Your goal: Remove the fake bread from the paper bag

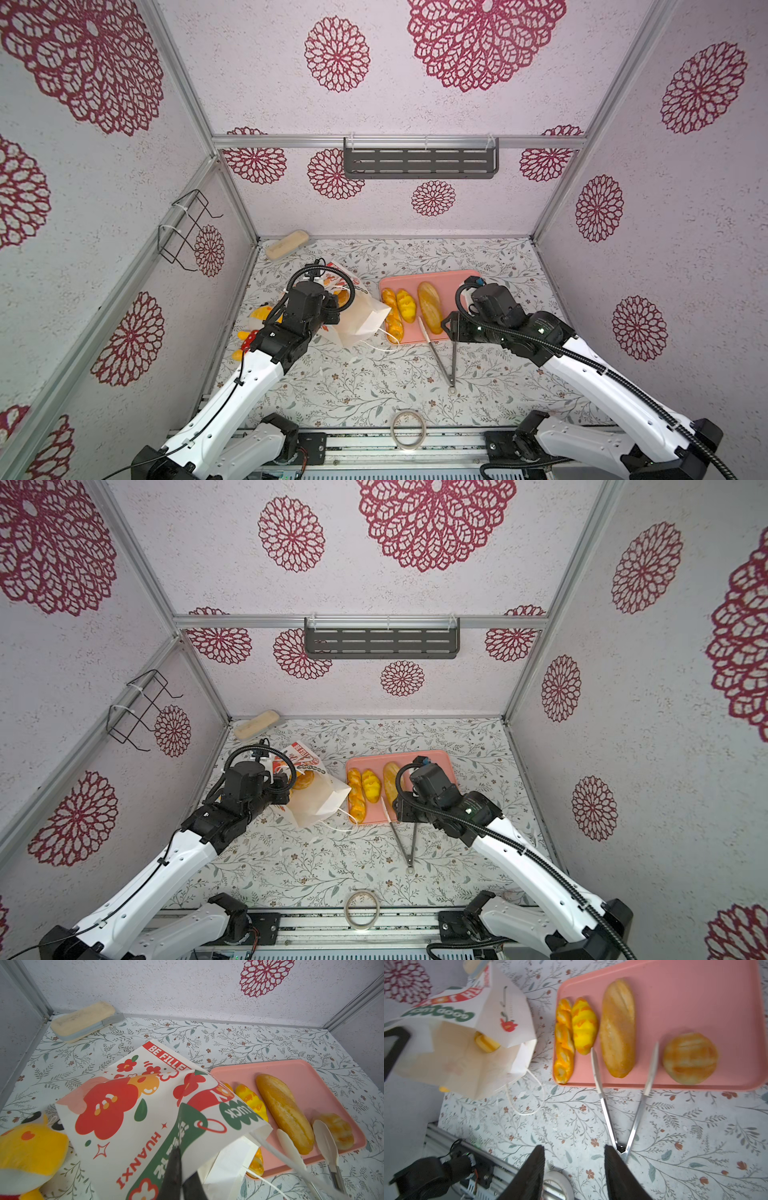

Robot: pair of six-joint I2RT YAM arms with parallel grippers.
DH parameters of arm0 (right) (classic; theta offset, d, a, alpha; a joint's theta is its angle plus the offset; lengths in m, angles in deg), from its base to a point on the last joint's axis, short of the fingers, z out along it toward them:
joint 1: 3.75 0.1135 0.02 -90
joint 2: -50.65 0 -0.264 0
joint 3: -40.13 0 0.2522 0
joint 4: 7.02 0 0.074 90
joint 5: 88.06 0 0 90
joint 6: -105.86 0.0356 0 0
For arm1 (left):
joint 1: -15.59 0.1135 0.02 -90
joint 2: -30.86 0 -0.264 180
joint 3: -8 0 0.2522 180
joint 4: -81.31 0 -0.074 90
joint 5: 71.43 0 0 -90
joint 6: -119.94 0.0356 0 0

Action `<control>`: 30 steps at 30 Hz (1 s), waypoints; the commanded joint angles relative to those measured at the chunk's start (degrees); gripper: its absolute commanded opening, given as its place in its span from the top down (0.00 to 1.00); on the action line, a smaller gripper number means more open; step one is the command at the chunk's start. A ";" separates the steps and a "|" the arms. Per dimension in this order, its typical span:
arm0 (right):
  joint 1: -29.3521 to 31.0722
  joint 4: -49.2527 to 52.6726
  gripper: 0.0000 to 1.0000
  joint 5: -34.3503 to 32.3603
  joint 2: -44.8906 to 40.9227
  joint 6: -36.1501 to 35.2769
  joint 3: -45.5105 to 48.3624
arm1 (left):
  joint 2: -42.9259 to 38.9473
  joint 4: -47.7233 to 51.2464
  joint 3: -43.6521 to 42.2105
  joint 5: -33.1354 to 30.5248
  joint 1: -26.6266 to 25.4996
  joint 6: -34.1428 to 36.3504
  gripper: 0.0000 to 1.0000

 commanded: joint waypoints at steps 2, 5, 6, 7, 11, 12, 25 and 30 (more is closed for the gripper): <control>-0.07 -2.91 0.51 -1.10 1.36 -1.10 2.96 | 0.36 -0.97 0.19 3.04 -0.01 0.13 1.00; -0.08 -6.09 0.44 -4.20 0.82 1.88 8.75 | 0.51 -0.70 0.62 3.21 -0.05 -0.70 1.00; -0.09 -7.41 0.42 -4.02 -0.27 3.31 11.57 | 0.14 -0.52 0.62 3.22 -0.08 -0.66 1.00; -0.10 -8.67 0.41 -3.79 -1.49 4.83 14.18 | -0.15 -0.40 0.55 3.02 -0.12 -0.42 1.00; 0.17 -12.69 0.22 -1.82 -6.68 9.99 24.56 | -1.06 -0.22 -0.30 1.75 -0.05 1.48 1.00; 0.37 -13.29 0.21 -1.47 -7.10 10.87 26.26 | -1.09 -0.08 -0.42 1.64 -0.06 1.51 1.00; 1.81 -18.11 0.12 -2.30 8.05 6.71 27.31 | -1.95 -0.15 -1.34 2.36 -0.07 -0.68 1.00; 2.12 -18.34 0.12 -4.57 15.25 3.98 25.06 | -2.10 0.39 -0.97 2.10 -0.04 -0.35 1.00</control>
